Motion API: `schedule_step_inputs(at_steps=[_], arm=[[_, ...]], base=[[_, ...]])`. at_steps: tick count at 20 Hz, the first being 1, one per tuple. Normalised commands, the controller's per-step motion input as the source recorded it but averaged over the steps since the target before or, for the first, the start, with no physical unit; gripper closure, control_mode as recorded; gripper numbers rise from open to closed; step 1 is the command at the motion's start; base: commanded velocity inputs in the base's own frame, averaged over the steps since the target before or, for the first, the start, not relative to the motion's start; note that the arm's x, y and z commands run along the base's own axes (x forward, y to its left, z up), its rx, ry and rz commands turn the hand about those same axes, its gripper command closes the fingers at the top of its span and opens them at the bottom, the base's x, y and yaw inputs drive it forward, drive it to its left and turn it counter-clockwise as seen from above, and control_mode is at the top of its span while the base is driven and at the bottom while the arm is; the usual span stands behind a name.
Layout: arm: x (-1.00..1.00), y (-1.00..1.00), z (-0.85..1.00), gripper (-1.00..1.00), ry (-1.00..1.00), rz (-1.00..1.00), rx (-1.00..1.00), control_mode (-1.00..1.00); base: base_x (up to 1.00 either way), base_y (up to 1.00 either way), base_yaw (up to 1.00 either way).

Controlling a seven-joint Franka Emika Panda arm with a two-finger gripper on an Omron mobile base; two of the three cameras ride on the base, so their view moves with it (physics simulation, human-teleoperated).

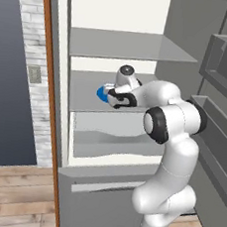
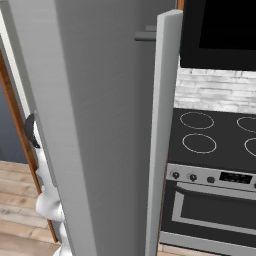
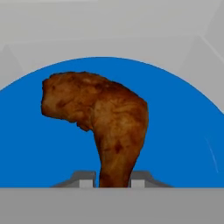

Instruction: Retrieve the chicken drumstick from the fridge and place it on the cutting board.

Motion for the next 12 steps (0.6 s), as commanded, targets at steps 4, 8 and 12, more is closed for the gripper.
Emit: schedule_step_inputs(at_steps=[4,8,12], arm=[[-0.03,0.0,0.11,1.0,-0.16,0.0,0.0,-1.0],[-0.07,0.0,0.07,1.0,-0.18,0.0,0.0,-1.0],[-0.2,-0.01,0.2,1.0,0.0,0.0,0.0,-1.0]], base=[[0.0,0.0,0.0],[0.0,0.0,0.0],[0.0,0.0,0.0]])
